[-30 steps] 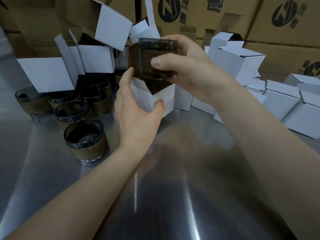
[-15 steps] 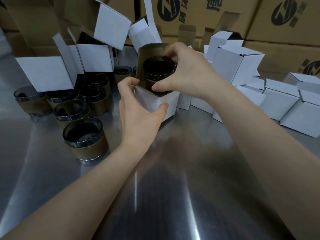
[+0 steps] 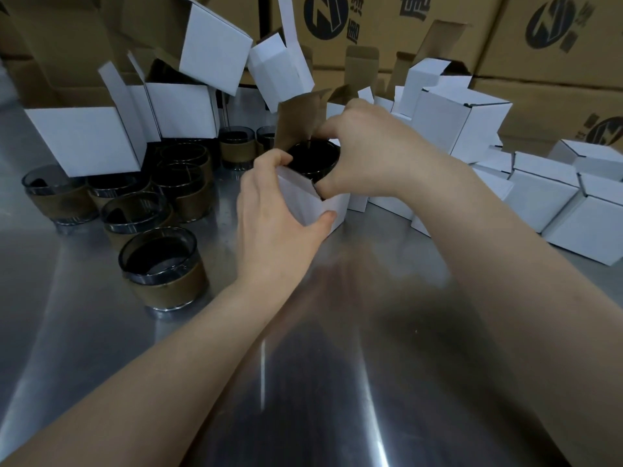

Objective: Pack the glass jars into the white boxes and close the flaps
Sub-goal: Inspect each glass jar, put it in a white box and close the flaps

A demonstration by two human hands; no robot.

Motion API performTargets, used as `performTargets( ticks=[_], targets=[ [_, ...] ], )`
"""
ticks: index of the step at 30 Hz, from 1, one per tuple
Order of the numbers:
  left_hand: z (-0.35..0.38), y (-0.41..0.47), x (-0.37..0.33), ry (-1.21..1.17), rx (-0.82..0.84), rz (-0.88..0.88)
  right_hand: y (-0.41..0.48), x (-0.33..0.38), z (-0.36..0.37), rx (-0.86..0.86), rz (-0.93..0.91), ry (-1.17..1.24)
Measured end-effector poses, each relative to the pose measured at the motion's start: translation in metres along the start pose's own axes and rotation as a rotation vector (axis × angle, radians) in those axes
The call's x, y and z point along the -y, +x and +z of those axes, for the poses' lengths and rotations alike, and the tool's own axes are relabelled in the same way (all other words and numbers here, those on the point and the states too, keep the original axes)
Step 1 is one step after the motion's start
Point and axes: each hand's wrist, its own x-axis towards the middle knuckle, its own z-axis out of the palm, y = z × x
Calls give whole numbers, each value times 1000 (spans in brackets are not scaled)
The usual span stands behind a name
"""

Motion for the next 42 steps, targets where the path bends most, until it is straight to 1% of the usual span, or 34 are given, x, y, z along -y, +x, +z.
performTargets(
  ticks=[4, 7, 13, 20, 30, 34, 42],
  targets=[
    [0, -2, -3, 81, 25, 50, -5, 6, -4, -13, 5, -151],
    [1, -3, -4, 147, 28, 69, -8, 8, -7, 18, 15, -196],
    [2, -4, -5, 192, 37, 103, -7, 11, -9, 77, 11, -235],
    [3, -3, -3, 197, 46, 97, -4, 7, -10, 150, -6, -164],
    [4, -2, 1, 145, 67, 71, -2, -1, -11, 265, 48, 74],
    [4, -2, 1, 134, 77, 72, 0, -3, -12, 301, 47, 91],
    [2, -3, -1, 102, 89, 61, 2, -7, -10, 308, 47, 134]
  ],
)
